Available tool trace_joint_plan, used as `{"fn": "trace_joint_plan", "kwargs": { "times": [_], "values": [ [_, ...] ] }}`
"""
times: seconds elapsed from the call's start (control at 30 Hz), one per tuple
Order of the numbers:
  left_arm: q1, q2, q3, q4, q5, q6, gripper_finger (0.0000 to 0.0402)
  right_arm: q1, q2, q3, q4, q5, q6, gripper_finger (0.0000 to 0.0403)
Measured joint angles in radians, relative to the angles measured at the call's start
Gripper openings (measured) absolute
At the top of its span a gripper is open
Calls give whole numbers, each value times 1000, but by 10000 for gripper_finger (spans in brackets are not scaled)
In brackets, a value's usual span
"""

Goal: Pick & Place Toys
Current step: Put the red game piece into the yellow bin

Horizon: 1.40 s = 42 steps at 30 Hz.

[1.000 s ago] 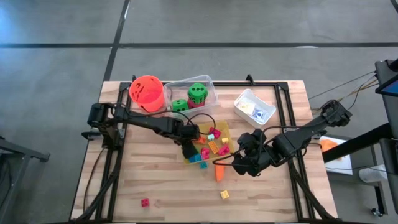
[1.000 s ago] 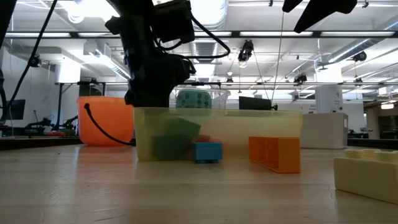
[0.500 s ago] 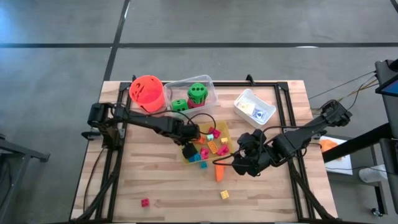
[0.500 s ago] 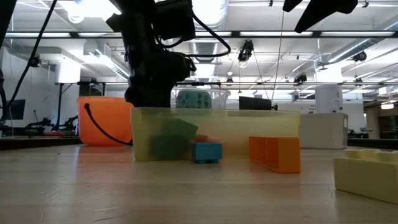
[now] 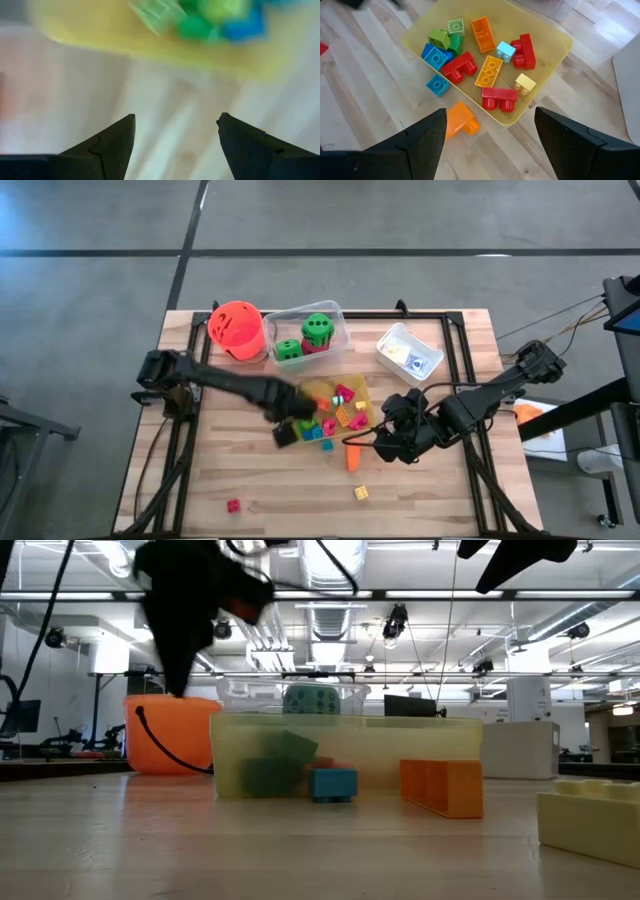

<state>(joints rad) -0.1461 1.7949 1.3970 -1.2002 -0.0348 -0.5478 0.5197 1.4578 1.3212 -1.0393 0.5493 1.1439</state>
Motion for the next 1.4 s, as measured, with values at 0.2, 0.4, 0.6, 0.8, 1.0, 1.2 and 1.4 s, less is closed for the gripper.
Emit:
{"fn": "trace_joint_plan", "kwargs": {
  "times": [0.2, 0.4, 0.6, 0.8, 1.0, 1.2, 1.4],
  "values": [
    [-243, -30, 5, -27, 66, 45, 276, 11, 0, -1, -1, -1, -25, 297],
    [-492, -34, -9, 15, 152, -39, 276, 20, 0, -2, -1, -1, -36, 297],
    [-679, -34, -66, 207, 189, -278, 275, 34, 0, -3, -1, -3, -45, 297],
    [-775, -33, -139, 322, 139, -480, 275, 43, 0, -3, -1, -10, -48, 297],
    [-801, -33, -216, 335, 129, -603, 275, 46, 0, -3, -1, -32, -52, 297],
    [-802, -33, -267, 436, 110, -609, 275, 47, 0, -3, -1, -34, -49, 297],
    [-802, -33, -310, 470, 96, -638, 275, 47, 0, -3, -1, -34, -49, 297]
  ]
}}
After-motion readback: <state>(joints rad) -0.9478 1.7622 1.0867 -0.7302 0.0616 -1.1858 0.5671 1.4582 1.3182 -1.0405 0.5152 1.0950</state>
